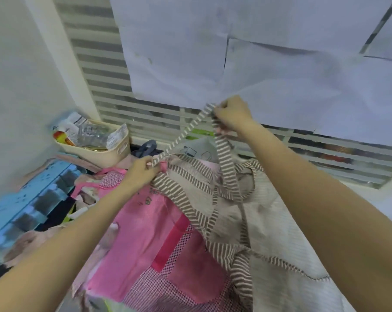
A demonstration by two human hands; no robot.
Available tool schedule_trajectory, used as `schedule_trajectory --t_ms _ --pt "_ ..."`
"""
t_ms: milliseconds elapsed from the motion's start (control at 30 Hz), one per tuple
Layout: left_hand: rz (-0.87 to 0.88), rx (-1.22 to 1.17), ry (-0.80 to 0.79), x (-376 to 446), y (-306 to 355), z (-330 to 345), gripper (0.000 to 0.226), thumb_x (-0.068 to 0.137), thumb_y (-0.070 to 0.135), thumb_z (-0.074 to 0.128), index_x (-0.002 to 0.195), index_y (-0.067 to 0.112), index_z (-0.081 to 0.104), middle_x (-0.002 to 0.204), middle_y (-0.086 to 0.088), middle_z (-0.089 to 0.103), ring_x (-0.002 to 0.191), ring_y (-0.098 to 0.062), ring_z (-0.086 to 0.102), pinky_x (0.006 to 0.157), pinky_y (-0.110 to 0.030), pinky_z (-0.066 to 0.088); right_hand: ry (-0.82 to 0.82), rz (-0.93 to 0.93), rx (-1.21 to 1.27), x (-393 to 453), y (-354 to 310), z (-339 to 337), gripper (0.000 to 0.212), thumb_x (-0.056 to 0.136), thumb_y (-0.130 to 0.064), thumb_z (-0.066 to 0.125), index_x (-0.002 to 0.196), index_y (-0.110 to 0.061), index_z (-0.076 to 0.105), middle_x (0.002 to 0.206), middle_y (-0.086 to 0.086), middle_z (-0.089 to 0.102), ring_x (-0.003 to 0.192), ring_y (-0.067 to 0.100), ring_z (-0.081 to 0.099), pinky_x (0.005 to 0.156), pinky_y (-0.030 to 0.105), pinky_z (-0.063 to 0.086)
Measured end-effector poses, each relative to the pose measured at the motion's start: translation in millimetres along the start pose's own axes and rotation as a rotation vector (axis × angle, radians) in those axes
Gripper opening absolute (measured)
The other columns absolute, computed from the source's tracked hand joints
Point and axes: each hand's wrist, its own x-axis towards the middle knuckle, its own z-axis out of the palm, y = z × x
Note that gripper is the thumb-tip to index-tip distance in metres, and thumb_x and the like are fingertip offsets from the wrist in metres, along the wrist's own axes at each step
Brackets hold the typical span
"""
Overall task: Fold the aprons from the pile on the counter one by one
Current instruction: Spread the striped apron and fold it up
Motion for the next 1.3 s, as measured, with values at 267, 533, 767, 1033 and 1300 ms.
schedule_trajectory --t_ms 267,533,767,1033,1300 --pt "-0.114 -0.716 0.12 -7 5 -52 0.016 0.082 -0.002 0.059 0.084 0.013 0.061 0.066 0.002 0.065 0.055 -0.007 0.059 0.049 -0.021 0.048 -0.382 -0.818 -0.277 -38 -102 103 0.03 0.083 -0.007 0.061 0.113 -0.008 0.063 0.107 0.003 0.062 0.095 0.014 0.052 0.072 0.013 0.035" --pt "-0.538 -0.391 0.208 15 -65 -103 0.036 0.087 0.007 0.058 0.122 -0.001 0.051 0.08 -0.012 0.066 0.062 -0.016 0.057 0.057 -0.026 0.044 -0.655 -0.066 -0.629 -44 33 106 0.021 0.095 -0.031 0.053 0.082 -0.015 0.049 0.087 0.001 0.05 0.08 0.02 0.052 0.061 0.024 0.04" --pt "0.018 0.769 -0.222 16 -4 -21 0.054 0.088 0.026 0.054 0.138 0.019 0.037 0.145 -0.013 0.034 0.134 -0.035 0.027 0.111 -0.046 0.022 -0.782 0.185 -0.796 -91 122 102 0.076 0.076 -0.052 0.07 0.133 -0.008 0.047 0.137 0.01 0.05 0.121 0.027 0.049 0.097 0.033 0.041" --pt "0.589 1.292 -0.653 -22 -24 62 0.048 0.091 0.029 0.052 0.138 0.023 0.041 0.133 0.001 0.052 0.126 -0.019 0.044 0.111 -0.038 0.02 -0.548 0.063 -0.733 -141 179 70 0.027 0.088 -0.016 0.058 0.113 -0.006 0.06 0.119 0.013 0.061 0.11 0.027 0.054 0.084 0.028 0.039" --pt "0.358 1.127 -0.496 10 -25 13 0.026 0.093 0.021 0.05 0.118 0.015 0.058 0.119 -0.005 0.062 0.108 -0.022 0.057 0.093 -0.035 0.046 -0.392 0.254 -1.1 -137 178 2 0.026 0.093 -0.008 0.047 0.117 -0.006 0.055 0.113 0.011 0.058 0.106 0.029 0.057 0.083 0.036 0.044"
